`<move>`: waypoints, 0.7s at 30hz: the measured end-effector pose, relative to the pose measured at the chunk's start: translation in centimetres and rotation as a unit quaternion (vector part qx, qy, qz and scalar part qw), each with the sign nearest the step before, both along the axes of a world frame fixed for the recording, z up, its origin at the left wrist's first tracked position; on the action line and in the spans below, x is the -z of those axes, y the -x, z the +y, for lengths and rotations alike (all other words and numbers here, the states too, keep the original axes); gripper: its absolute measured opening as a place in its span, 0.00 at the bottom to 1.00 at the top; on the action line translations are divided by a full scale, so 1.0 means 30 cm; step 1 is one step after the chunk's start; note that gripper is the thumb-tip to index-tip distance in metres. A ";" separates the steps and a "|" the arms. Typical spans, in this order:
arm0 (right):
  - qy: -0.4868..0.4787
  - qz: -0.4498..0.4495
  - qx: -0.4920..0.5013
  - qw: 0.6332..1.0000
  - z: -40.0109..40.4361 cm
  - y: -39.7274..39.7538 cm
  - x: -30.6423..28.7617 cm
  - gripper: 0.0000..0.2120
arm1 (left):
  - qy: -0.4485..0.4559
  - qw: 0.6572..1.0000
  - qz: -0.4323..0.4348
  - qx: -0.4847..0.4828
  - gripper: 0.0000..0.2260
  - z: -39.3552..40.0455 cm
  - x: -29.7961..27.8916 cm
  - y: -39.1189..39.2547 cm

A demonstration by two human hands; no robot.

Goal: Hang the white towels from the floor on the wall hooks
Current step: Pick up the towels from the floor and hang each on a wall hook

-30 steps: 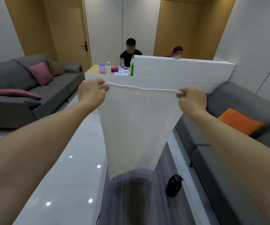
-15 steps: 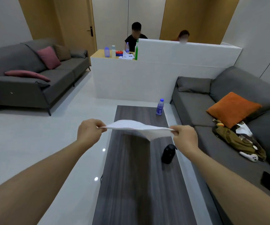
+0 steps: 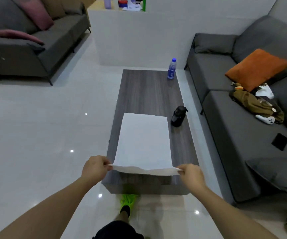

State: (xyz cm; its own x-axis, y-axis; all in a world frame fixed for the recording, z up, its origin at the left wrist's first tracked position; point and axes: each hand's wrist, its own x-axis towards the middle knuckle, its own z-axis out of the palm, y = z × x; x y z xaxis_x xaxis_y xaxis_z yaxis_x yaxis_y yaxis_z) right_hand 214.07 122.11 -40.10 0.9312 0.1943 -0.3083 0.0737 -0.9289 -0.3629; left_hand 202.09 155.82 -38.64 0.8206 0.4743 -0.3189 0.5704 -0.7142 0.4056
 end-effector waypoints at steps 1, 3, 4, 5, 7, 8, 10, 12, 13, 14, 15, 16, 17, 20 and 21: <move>0.005 0.017 0.004 1.000 -0.008 0.011 0.015 0.11 | -0.001 1.000 0.015 0.004 0.05 -0.002 0.017 0.008; 0.010 0.036 0.015 0.999 -0.013 0.008 0.029 0.11 | 0.002 1.000 0.027 0.002 0.06 0.003 0.042 0.000; 0.010 0.040 0.019 0.999 -0.009 -0.007 0.034 0.11 | 0.004 0.999 0.032 -0.001 0.06 0.008 0.050 -0.016; 0.010 0.043 0.020 0.999 -0.001 -0.028 0.037 0.11 | 0.003 0.999 0.036 -0.002 0.07 0.016 0.059 -0.038; 0.008 0.051 0.026 0.998 0.020 -0.076 0.046 0.11 | -0.002 0.999 0.043 0.001 0.06 0.033 0.080 -0.091; 0.008 0.056 0.029 0.998 0.033 -0.106 0.053 0.11 | -0.004 0.999 0.046 0.004 0.06 0.045 0.090 -0.122; 0.011 0.068 0.032 0.997 0.061 -0.173 0.070 0.12 | -0.007 0.998 0.053 0.013 0.05 0.073 0.110 -0.194; 0.012 0.077 0.038 0.996 0.098 -0.263 0.087 0.11 | -0.002 0.998 0.055 0.015 0.05 0.115 0.129 -0.287; 0.011 0.078 0.042 0.996 0.122 -0.316 0.094 0.10 | 0.004 0.998 0.056 0.015 0.05 0.141 0.139 -0.342; 0.010 0.076 0.046 0.996 0.148 -0.374 0.099 0.10 | 0.008 0.998 0.057 0.015 0.06 0.167 0.145 -0.403; 0.009 0.073 0.048 0.996 0.178 -0.440 0.104 0.09 | 0.011 0.998 0.057 0.016 0.06 0.197 0.151 -0.471; 0.007 0.072 0.051 0.996 0.210 -0.509 0.109 0.09 | 0.012 0.998 0.055 0.019 0.06 0.229 0.157 -0.545; 0.007 0.071 0.056 0.996 0.244 -0.580 0.115 0.08 | 0.012 0.998 0.051 0.020 0.06 0.260 0.162 -0.624; 0.001 0.053 0.089 0.995 0.341 -0.787 0.145 0.07 | 0.010 1.000 0.026 0.014 0.05 0.345 0.187 -0.869; -0.008 0.042 0.104 0.994 0.368 -0.846 0.159 0.07 | 0.006 1.000 0.013 0.011 0.06 0.367 0.199 -0.942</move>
